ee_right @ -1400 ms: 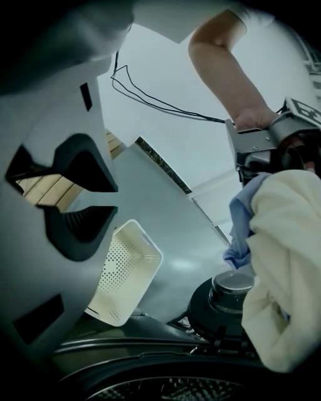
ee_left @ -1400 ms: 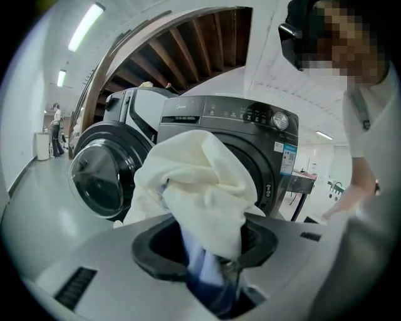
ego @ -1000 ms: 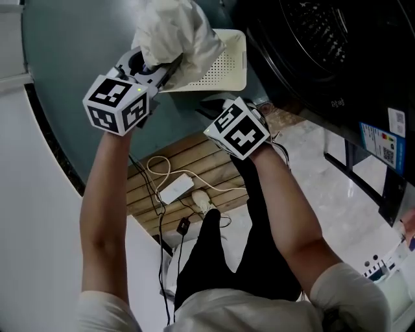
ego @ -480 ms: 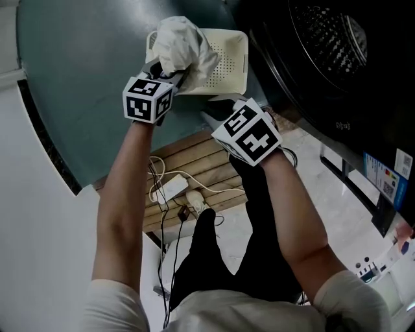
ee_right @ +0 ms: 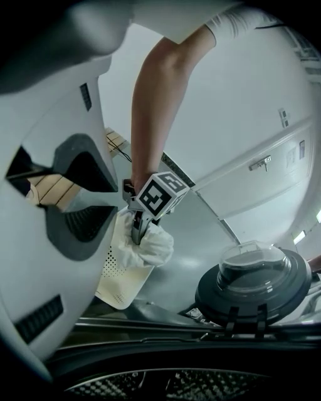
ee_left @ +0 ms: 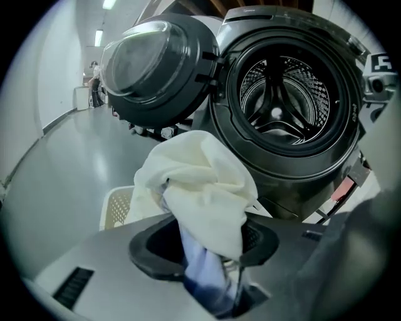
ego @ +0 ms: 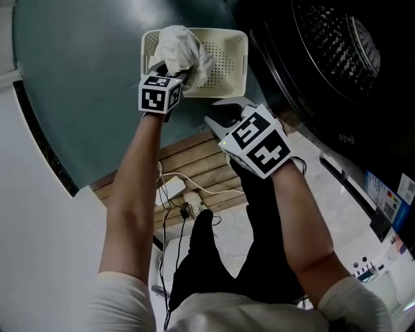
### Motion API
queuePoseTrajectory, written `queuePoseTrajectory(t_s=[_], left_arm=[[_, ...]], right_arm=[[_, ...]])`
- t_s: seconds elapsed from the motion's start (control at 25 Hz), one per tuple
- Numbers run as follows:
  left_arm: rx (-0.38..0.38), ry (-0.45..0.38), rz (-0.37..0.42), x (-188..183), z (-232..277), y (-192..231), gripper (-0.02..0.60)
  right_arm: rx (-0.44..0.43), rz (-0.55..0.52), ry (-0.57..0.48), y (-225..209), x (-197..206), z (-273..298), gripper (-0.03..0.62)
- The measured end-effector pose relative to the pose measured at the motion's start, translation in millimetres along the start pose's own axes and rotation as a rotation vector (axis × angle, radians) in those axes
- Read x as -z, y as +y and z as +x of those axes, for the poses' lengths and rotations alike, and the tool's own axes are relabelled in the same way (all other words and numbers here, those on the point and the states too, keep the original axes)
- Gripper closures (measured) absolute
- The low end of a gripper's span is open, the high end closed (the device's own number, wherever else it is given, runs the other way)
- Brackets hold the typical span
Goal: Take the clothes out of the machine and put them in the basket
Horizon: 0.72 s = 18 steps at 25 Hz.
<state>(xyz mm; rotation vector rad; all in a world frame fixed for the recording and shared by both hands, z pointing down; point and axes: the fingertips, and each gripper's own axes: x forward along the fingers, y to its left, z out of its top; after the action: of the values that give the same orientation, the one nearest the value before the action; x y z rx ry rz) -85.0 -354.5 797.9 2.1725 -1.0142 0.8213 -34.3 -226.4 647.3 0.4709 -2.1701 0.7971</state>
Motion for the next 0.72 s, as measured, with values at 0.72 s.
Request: queuePoseTrajectory(t_s=[0.72], left_arm=[[-0.081,0.061,-0.042,25,-9,10,0.276]], right_arm=[[0.031,0.023,-0.042,-7,-2,-6,0.519]])
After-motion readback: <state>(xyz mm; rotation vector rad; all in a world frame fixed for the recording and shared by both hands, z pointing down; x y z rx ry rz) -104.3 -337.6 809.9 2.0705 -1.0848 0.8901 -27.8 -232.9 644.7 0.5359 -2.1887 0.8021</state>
